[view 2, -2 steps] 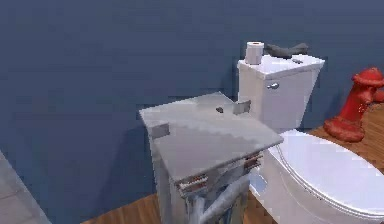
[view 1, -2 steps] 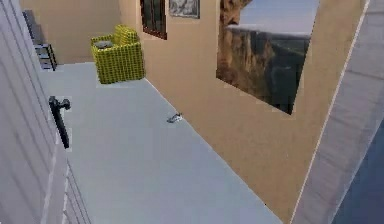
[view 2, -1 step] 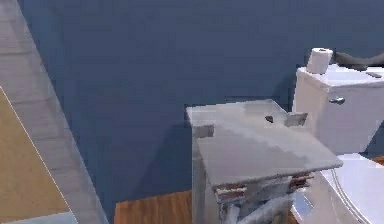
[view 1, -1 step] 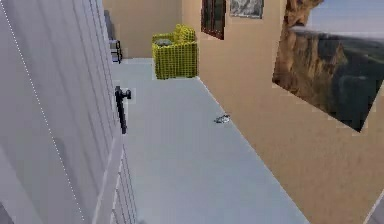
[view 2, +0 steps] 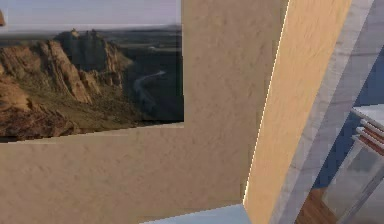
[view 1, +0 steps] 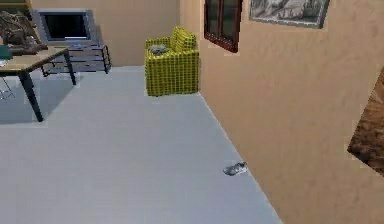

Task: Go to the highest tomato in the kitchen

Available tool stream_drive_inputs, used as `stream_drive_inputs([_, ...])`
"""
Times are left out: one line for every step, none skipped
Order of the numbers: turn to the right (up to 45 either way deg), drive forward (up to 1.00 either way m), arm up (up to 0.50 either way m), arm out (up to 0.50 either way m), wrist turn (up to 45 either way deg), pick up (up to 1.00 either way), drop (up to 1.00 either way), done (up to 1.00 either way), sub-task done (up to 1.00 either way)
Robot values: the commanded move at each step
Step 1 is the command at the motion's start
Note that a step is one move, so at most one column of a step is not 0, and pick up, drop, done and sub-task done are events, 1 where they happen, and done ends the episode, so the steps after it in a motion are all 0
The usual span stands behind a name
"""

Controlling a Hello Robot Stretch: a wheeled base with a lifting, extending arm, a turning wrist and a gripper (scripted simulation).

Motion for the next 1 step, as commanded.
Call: stream_drive_inputs([-6.0,0.00,0.00,0.00,0.0,0.00,0.00,0.00,0.00])
